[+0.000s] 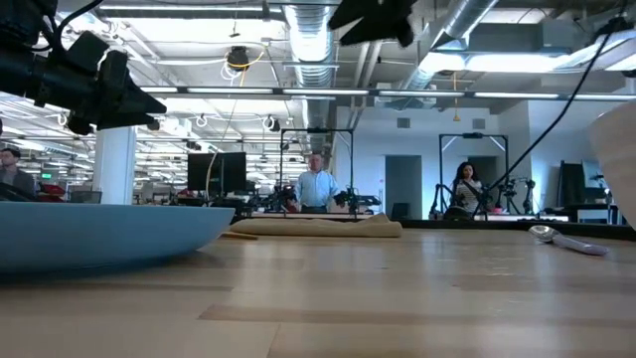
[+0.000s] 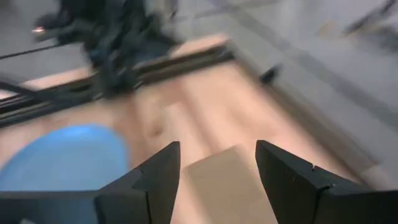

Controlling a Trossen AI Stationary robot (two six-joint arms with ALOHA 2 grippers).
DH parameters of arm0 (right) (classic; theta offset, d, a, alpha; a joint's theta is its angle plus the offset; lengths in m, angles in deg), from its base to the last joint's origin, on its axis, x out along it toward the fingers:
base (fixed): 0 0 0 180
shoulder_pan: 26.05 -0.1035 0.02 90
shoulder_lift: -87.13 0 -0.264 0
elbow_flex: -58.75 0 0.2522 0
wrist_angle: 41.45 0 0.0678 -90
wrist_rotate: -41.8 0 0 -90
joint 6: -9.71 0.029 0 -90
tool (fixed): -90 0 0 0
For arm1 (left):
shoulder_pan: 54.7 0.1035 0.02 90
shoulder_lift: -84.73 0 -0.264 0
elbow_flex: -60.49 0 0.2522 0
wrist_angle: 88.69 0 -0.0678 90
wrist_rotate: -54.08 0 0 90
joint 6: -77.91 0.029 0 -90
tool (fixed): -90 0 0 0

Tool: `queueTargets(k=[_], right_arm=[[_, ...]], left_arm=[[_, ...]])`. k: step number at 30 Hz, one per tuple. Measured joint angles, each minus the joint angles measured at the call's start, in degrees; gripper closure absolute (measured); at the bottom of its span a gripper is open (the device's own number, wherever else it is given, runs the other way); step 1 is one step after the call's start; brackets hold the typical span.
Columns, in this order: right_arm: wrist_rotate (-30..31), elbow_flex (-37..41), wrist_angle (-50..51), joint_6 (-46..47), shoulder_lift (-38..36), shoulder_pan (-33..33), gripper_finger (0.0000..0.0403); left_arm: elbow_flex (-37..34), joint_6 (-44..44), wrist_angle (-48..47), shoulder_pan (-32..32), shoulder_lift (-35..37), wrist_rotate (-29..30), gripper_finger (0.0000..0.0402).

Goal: Set table place
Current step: Move the blue plate to the center of the table

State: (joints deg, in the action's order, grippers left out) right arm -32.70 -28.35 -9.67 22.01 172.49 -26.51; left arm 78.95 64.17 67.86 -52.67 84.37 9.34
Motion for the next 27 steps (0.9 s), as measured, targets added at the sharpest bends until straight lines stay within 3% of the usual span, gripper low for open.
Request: queueTargets(k=[4, 9, 17, 27], right_arm=[[-8.0, 0.0, -2.4, 5.5, 5.5, -0.7, 0.0168], [-12.7, 0.0, -5.1, 6.5, 11.0, -1.4, 0.0168], [-25.2, -1.8, -8.2, 23.3, 18.9, -1.6, 0.0168], [-31.2, -7.6, -8.6, 30.5, 28.4, -2.5, 0.0168]], left_arm=[[0.0, 0.0, 0.0, 0.0, 0.0, 0.0, 0.0178], [0.0, 0.0, -0.1, 0.0, 0.0, 0.0, 0.0178], [0.1, 0.0, -0.4, 0.0, 0.0, -0.6, 0.0178], [0.2, 0.0, -1.5, 0.0, 0.0, -1.2, 0.0178]])
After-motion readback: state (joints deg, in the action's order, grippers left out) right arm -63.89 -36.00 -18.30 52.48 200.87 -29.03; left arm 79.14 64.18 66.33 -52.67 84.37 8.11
